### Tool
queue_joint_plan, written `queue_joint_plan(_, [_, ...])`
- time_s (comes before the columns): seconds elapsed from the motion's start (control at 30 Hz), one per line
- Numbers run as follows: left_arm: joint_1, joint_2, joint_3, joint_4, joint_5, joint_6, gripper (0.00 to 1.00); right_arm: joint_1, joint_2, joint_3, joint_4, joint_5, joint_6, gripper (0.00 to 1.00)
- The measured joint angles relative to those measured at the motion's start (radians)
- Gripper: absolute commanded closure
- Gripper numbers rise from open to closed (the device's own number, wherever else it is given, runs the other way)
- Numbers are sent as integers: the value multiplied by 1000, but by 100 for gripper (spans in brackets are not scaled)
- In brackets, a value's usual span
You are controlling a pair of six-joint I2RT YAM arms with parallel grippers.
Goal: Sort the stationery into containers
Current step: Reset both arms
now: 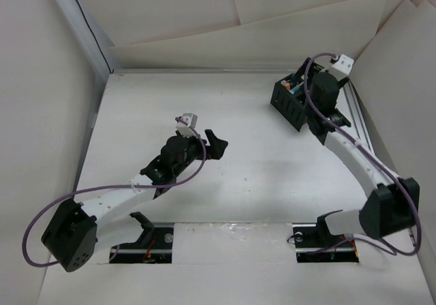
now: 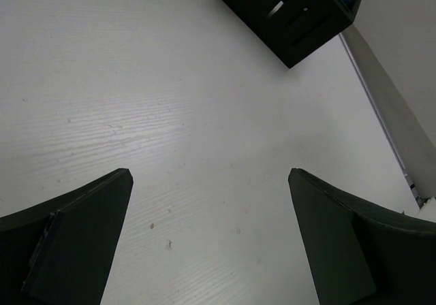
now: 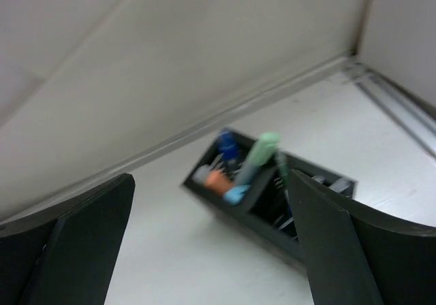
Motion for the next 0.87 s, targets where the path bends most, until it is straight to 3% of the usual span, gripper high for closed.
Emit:
queue_joint_plan(0.17, [0, -143, -47, 24, 8, -11, 0, 152, -175, -92, -18, -113, 28, 0])
queue_joint_plan(0.33, [0, -255, -60, 31, -4, -53, 0, 312, -208, -266, -84, -197, 59, 0])
queue_joint_plan(0.63, [1, -246, -65, -9, -23, -115, 0, 545, -309, -363, -340, -167, 119, 0])
queue_joint_plan(0.87, [2, -224, -92, 4, -1, -114, 0, 583, -404, -350, -444, -113, 159, 0])
